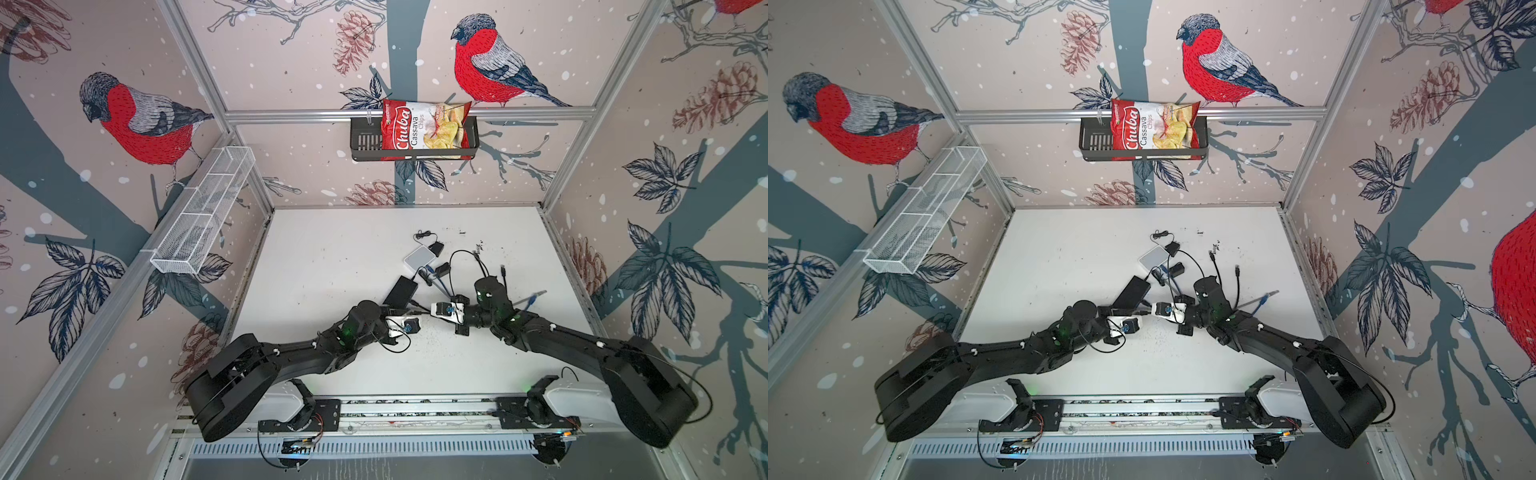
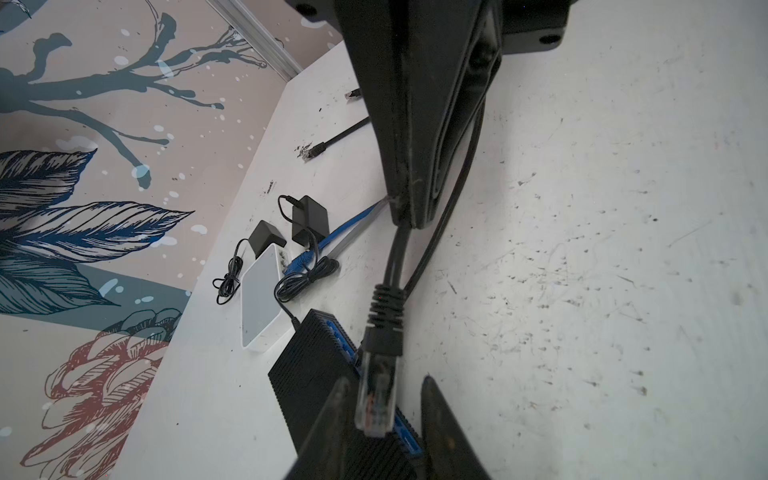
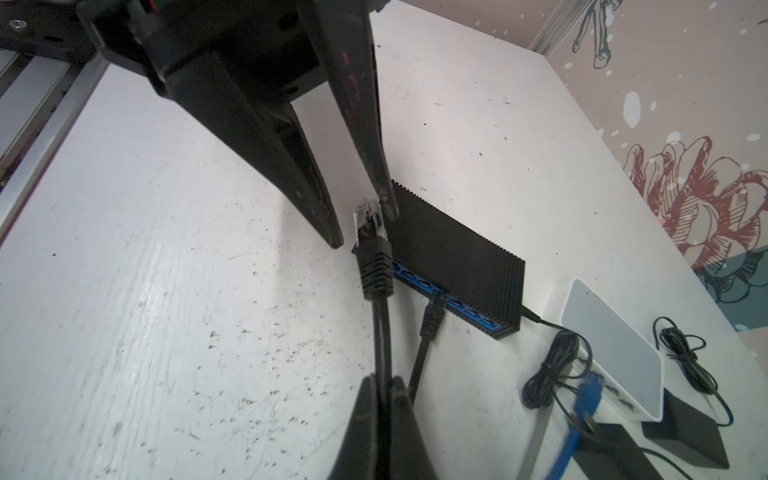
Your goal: Insert the plug into the switch port
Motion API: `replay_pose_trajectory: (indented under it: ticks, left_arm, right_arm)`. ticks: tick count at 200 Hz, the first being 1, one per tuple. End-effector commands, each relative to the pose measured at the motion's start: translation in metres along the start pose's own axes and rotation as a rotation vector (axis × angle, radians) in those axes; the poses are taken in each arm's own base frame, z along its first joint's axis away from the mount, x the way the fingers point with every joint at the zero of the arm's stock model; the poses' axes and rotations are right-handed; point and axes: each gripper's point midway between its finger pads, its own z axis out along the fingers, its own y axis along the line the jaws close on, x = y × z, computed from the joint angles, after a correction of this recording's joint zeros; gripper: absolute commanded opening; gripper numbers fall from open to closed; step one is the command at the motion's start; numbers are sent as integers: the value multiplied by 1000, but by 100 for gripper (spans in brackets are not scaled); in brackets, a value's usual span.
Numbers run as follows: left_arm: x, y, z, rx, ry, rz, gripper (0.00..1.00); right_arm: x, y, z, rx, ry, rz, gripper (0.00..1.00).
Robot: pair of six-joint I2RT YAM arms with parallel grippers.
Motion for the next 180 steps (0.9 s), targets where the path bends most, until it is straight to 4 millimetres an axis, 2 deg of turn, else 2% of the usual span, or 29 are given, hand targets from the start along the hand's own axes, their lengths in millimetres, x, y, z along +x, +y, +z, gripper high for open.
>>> replay_pose_trajectory:
  ticks: [1, 19, 34, 102, 131, 157, 180]
  left_arm:
    - [-10, 10, 0, -39, -37, 19, 27]
    - [-9, 9, 0, -35, -34, 19, 26]
    - [-10, 8, 0, -29, -35, 22, 22]
    - [-11, 9, -1, -30, -37, 26, 16]
    - [-13, 7, -1, -17, -47, 23, 14]
    - [-15, 3, -1, 16, -51, 19, 13]
    - [-17, -3, 0, 57, -57, 12, 12]
  right_arm:
    - [-3, 5, 0, -25, -14, 1, 2]
    - [-10, 4, -4, -16, -32, -13, 2]
    - [-11, 4, -5, -17, -35, -15, 2]
    - [-11, 6, -5, -22, -34, -13, 3]
    - [-8, 8, -3, -24, -25, -17, 11]
    - [-8, 12, 0, -14, -32, -72, 23]
    - [-12, 10, 4, 48, -44, -141, 26]
